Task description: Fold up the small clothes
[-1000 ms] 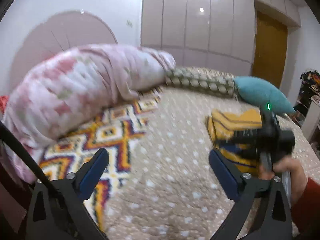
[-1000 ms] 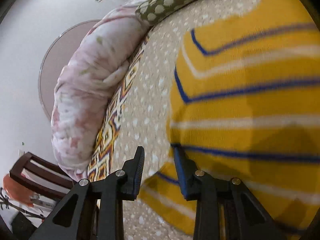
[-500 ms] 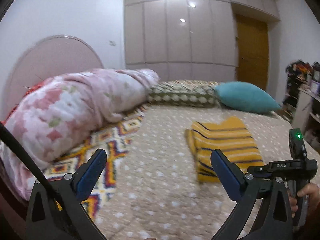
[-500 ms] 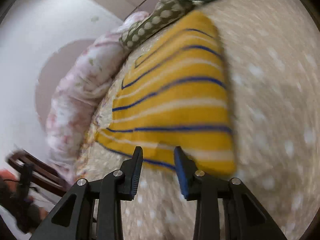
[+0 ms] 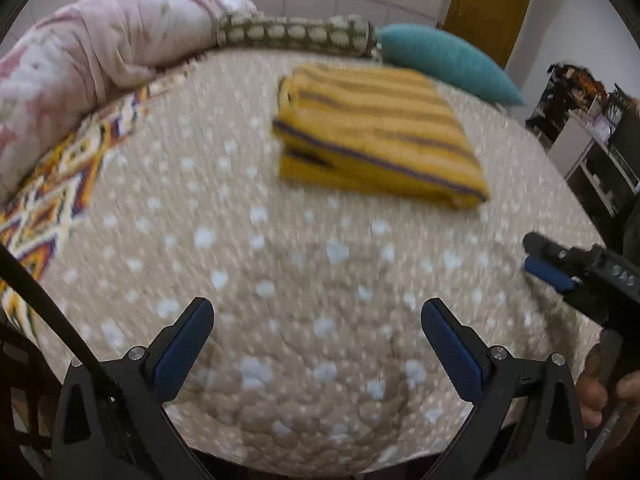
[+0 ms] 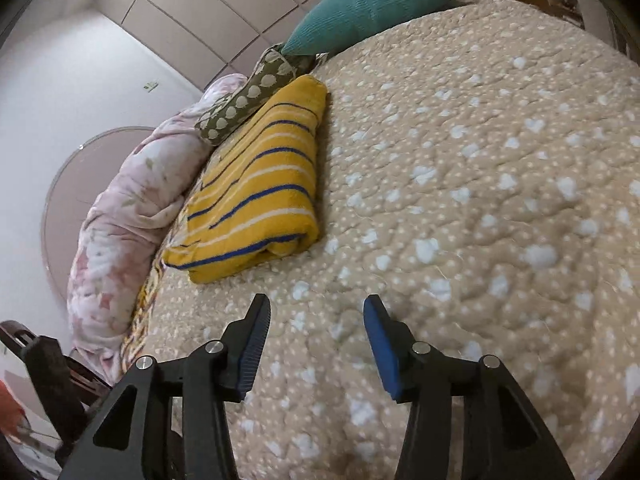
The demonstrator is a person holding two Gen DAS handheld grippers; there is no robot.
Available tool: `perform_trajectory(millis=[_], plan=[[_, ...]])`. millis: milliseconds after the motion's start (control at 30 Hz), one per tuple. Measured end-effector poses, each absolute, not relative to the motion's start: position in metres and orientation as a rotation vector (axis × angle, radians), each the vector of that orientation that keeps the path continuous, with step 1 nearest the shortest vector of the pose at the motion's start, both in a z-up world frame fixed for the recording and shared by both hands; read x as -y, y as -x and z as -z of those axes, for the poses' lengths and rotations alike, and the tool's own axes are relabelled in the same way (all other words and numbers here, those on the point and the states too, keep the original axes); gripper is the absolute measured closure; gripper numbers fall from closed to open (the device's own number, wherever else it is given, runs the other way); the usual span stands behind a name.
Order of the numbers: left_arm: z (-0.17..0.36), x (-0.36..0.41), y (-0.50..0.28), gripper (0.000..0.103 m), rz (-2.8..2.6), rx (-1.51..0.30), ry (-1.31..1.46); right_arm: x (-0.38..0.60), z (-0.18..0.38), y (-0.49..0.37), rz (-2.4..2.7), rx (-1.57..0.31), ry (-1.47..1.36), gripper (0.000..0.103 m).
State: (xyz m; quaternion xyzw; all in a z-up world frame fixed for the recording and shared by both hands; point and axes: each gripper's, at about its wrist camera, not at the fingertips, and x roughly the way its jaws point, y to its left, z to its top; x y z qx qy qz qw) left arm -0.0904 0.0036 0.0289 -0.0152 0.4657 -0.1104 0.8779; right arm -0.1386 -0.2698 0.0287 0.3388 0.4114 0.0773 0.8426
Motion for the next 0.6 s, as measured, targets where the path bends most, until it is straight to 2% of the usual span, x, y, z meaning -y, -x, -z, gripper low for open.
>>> perform_trajectory(millis=[167,600], plan=[[-0.008,-0.002,0.090,0.000,0.199,-1.028,0.021,0.267,-0.025,0.152,-0.132,-0.879,-0.699,0.049],[0.004,0.014,0.099,0.000,0.137,-0.940,-0.103,0.260,-0.025,0.159,-0.095,-0.870,-0.659,0.048]])
